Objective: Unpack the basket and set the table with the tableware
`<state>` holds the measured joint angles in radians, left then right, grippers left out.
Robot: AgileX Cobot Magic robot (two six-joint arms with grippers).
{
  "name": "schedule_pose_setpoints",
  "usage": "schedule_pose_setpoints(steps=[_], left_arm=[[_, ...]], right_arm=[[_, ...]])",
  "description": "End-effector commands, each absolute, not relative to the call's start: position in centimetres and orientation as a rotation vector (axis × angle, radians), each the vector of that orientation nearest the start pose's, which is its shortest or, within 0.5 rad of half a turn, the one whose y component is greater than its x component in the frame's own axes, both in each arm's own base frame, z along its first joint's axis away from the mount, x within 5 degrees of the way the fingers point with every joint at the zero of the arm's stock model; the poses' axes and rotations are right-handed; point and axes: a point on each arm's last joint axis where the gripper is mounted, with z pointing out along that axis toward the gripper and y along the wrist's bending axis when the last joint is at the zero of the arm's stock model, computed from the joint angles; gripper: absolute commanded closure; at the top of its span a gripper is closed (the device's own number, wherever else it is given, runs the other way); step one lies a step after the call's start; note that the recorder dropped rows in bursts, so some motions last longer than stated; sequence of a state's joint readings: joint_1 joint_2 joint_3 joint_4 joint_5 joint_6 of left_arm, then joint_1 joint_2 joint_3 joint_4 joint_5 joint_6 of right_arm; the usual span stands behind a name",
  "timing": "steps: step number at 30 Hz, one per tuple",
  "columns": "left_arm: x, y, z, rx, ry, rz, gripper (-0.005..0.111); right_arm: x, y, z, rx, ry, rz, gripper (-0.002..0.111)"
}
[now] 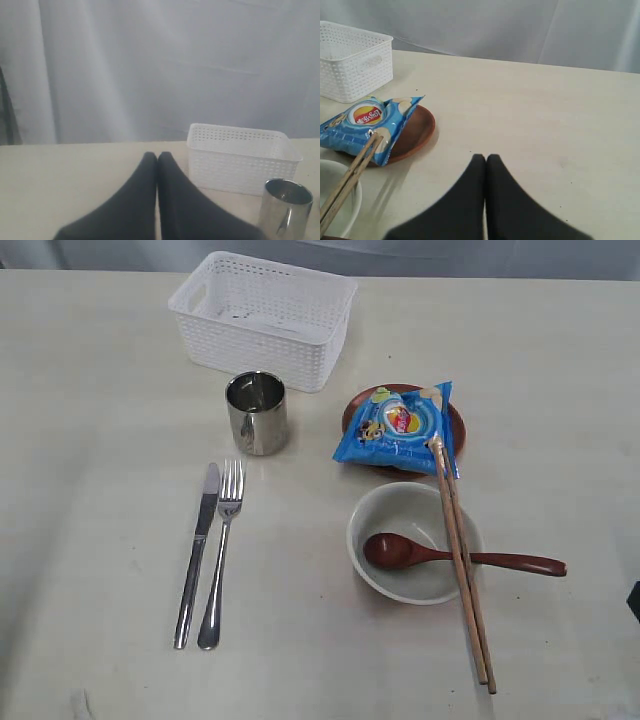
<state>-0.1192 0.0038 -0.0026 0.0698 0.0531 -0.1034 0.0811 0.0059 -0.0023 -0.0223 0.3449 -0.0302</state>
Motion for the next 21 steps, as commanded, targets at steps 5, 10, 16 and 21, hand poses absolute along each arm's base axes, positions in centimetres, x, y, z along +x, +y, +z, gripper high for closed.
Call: schedule_pose_setpoints(steps=[5, 10, 16, 21], left_arm=[[5.6, -0.6, 19.8, 0.194, 1.638, 0.013, 0.107], [5.4, -0.4, 18.5, 0.196, 1.785, 0.022, 0.107], [5.4, -0.4, 18.5, 0.183, 1.786, 0.011, 0.107], [5.4, -0.4, 18.5, 0.183, 1.786, 0.011, 0.107]], right_arm=[[5.3, 0.3, 18.2, -0.113, 1.822, 0.006, 0.109], [5.3, 0.3, 18.2, -0.113, 1.822, 0.006, 0.109], [5.3, 0.3, 18.2, -0.113, 1.822, 0.006, 0.109], [5.3, 0.3, 18.2, -0.113, 1.822, 0.006, 0.109]])
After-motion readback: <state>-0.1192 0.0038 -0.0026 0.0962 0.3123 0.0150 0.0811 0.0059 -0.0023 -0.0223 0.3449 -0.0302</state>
